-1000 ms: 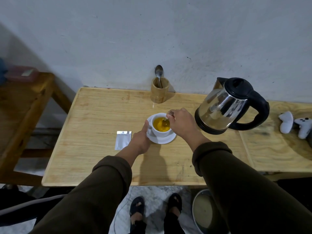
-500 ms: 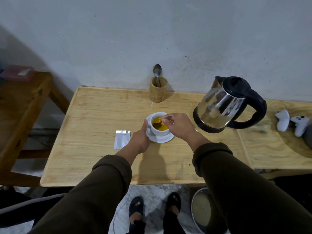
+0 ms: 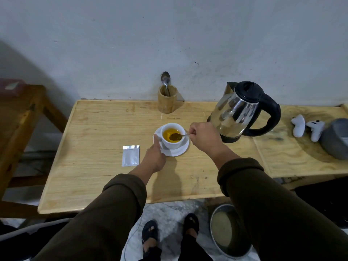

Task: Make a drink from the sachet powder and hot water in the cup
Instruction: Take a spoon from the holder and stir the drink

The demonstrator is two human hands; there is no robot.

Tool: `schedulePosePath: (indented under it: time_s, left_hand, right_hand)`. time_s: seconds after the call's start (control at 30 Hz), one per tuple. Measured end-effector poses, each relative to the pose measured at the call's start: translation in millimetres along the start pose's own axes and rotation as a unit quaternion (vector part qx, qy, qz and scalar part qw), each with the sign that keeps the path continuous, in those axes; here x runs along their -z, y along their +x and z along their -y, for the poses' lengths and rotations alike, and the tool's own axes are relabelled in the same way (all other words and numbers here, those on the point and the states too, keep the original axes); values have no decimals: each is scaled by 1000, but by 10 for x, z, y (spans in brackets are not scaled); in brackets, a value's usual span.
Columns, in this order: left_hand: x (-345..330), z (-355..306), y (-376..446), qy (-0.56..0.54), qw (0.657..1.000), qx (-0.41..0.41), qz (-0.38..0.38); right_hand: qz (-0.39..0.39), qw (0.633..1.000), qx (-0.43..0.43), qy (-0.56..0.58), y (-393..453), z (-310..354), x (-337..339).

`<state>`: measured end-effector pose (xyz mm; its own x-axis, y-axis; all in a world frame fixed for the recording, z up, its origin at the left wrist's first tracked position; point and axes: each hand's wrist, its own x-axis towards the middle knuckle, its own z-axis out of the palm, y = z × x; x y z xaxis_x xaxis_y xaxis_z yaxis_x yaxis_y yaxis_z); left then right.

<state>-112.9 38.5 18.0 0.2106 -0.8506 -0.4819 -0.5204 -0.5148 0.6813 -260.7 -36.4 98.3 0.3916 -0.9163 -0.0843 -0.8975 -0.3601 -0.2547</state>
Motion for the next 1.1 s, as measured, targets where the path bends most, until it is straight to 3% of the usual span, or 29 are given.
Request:
schedulePosePath:
  time_s: [0.13, 0.3, 0.47, 0.63, 0.83, 1.1]
  left_hand:
    - [-86, -81, -82, -32, 999, 25, -18]
    - [-191, -127, -130, 45, 999, 19, -4]
    - [-265, -137, -154, 122, 992, 8, -8]
    - [-357, -179, -166, 197, 980, -7, -17]
    - [-542, -66, -157, 195, 978, 29, -63]
    - [-842, -66, -140, 228, 960, 57, -154]
  right_hand:
    - [32, 997, -6, -68, -110, -8, 5]
    - [54, 996, -26, -65, -221, -60, -72]
    - [-22, 987, -99, 128, -331, -230, -326]
    - [-95, 927, -191, 308, -487, -366, -503]
    - [-143, 912, -245, 297, -621, -531, -802]
    - [-122, 875, -331, 330, -527, -593, -1104]
